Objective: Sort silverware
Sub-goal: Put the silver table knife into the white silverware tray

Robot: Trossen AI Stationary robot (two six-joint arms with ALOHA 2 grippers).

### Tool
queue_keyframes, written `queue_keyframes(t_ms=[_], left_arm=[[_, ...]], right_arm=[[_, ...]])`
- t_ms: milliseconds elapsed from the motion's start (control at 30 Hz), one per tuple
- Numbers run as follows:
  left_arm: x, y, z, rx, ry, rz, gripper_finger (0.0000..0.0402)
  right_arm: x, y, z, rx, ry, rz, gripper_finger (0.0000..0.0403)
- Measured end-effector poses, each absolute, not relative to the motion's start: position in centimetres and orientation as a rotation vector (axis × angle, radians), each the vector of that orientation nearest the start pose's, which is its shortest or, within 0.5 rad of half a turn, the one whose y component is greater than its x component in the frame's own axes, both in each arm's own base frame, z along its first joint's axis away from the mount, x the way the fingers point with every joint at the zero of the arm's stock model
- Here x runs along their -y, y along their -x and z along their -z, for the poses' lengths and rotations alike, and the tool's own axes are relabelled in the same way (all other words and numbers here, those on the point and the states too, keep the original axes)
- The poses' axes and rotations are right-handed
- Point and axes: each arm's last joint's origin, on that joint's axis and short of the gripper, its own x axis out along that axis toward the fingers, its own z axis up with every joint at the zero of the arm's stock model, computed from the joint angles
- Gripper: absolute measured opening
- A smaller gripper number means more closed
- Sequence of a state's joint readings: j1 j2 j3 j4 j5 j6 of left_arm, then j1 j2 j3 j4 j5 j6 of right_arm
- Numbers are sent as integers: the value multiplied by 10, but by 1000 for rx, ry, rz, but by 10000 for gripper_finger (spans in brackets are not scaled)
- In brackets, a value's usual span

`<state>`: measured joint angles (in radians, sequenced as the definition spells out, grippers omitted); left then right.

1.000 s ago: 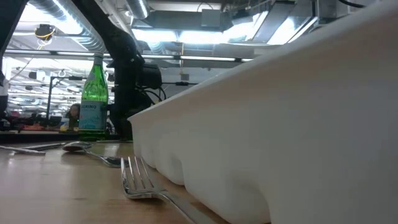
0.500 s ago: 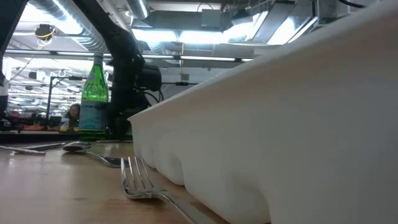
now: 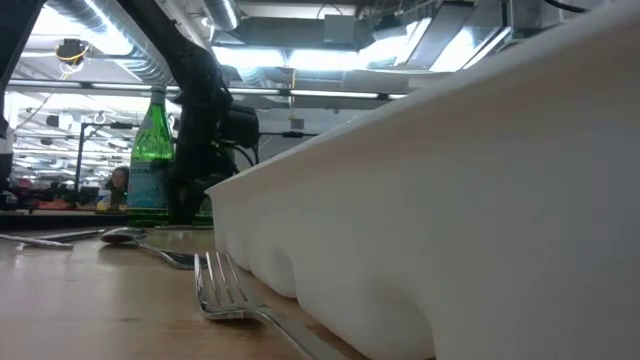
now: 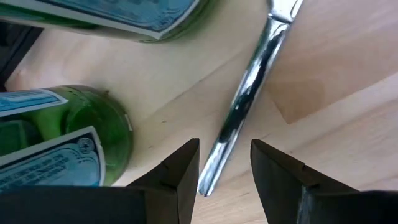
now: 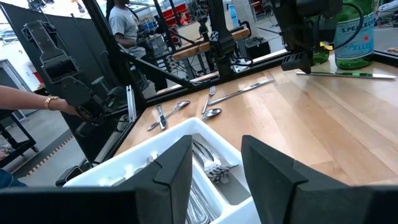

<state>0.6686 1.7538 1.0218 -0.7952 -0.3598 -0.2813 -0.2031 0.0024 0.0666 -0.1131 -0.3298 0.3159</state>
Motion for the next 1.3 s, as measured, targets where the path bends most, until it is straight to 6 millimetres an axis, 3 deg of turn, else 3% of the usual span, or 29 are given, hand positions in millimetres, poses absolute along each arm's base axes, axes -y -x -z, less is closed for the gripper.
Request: queue_keyframes(t_ms=[1300], left_arm=[[-198,-228,-149,-1368,490,-973,133]], right_arm=[[9,-92,-175,-67,-328,-118,143]])
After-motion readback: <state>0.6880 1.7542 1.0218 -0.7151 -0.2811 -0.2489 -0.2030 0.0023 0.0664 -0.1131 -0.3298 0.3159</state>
